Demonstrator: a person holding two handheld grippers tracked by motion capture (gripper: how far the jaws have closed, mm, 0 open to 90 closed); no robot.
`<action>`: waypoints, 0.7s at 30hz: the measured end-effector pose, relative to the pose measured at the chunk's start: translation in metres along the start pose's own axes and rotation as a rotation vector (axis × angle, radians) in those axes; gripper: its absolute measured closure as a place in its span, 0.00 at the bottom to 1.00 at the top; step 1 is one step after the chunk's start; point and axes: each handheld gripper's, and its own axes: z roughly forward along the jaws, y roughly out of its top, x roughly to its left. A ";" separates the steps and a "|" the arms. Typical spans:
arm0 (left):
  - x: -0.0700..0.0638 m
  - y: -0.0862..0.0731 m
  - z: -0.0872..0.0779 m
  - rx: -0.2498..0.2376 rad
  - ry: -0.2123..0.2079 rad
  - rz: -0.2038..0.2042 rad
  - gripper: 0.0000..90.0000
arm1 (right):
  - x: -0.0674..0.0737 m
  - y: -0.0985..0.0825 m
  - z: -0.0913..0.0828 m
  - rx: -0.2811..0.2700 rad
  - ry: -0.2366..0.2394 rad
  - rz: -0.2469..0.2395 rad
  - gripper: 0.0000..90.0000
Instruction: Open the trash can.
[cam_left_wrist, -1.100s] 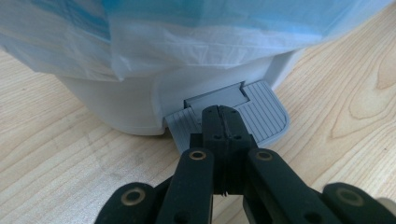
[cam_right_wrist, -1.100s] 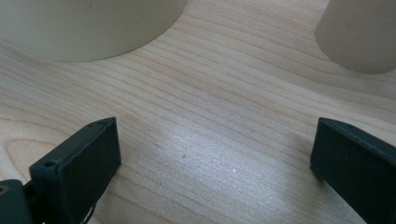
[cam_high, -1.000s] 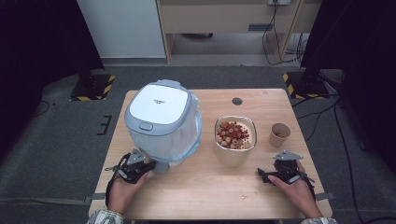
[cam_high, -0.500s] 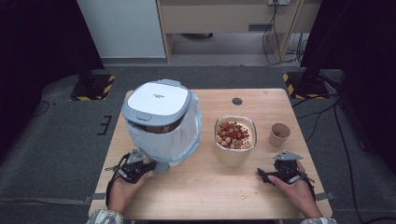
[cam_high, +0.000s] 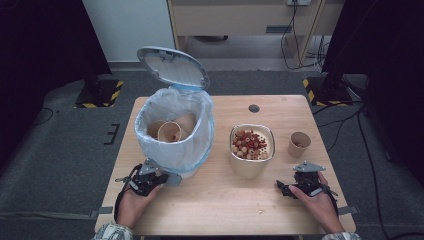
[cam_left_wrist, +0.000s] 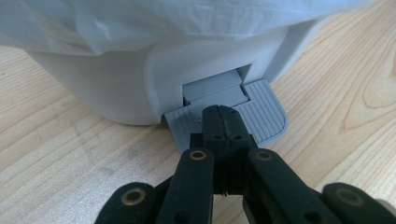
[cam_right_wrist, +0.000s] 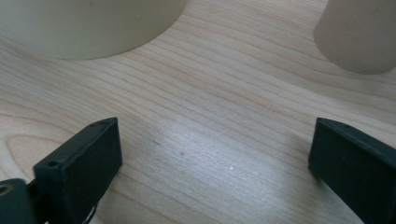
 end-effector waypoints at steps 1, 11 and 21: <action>0.000 0.000 0.000 0.000 -0.003 -0.001 1.00 | -0.001 0.000 -0.001 0.001 -0.007 0.009 0.07; 0.000 0.000 0.000 0.000 -0.002 0.005 1.00 | -0.024 0.009 -0.018 -0.093 -0.118 0.090 0.12; 0.000 0.000 0.000 0.000 -0.002 0.008 1.00 | -0.034 0.023 -0.017 -0.150 -0.167 0.174 0.07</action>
